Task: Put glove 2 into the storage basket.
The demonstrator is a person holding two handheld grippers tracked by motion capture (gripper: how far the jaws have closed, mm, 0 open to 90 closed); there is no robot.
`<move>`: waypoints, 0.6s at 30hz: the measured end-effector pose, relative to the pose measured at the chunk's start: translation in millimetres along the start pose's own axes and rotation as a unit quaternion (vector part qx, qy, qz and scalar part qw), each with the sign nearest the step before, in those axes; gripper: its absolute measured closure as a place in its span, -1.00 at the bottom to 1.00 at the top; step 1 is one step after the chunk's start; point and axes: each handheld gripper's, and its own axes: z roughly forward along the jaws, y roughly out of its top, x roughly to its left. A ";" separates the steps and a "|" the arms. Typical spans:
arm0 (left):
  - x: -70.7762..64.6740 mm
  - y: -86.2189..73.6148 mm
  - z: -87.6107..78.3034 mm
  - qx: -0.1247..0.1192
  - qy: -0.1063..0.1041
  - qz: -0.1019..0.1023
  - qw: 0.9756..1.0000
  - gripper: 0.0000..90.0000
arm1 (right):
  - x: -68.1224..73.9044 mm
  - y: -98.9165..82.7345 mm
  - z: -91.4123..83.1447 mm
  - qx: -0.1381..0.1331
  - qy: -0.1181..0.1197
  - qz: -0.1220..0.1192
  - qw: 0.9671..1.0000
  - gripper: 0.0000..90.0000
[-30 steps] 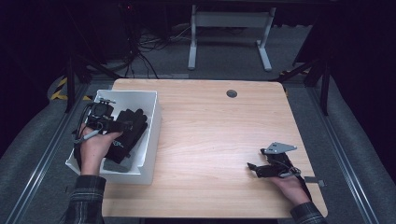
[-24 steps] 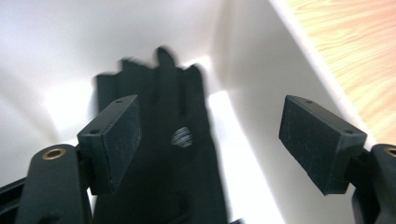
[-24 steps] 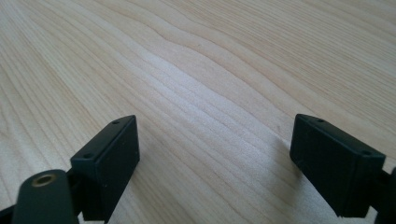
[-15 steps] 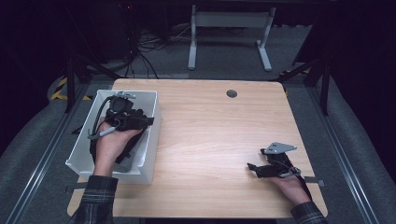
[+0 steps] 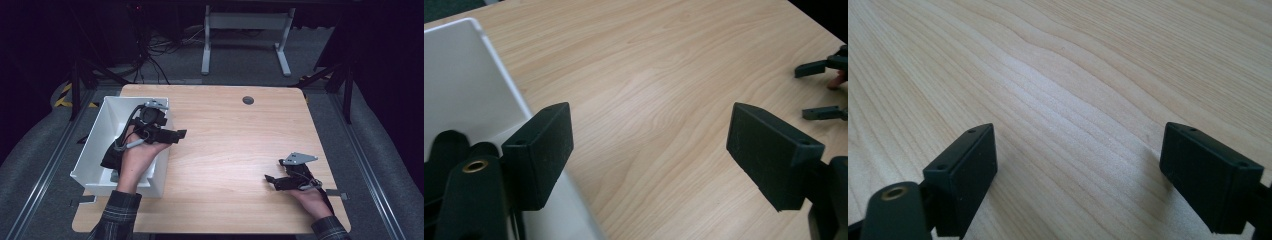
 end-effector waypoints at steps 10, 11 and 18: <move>-33.9 -0.3 24.9 0.003 -0.032 0.026 0.999 -0.58 | 0.0 0.0 0.0 0.000 0.000 0.000 1.000 -0.65; -33.9 -0.3 24.9 0.003 -0.032 0.026 0.999 -0.58 | 0.0 0.0 0.0 0.000 0.000 0.000 1.000 -0.65; -57.2 -5.5 45.5 0.012 -0.049 0.045 0.998 -0.59 | 0.3 -0.1 0.0 0.000 0.000 -0.001 1.000 -0.66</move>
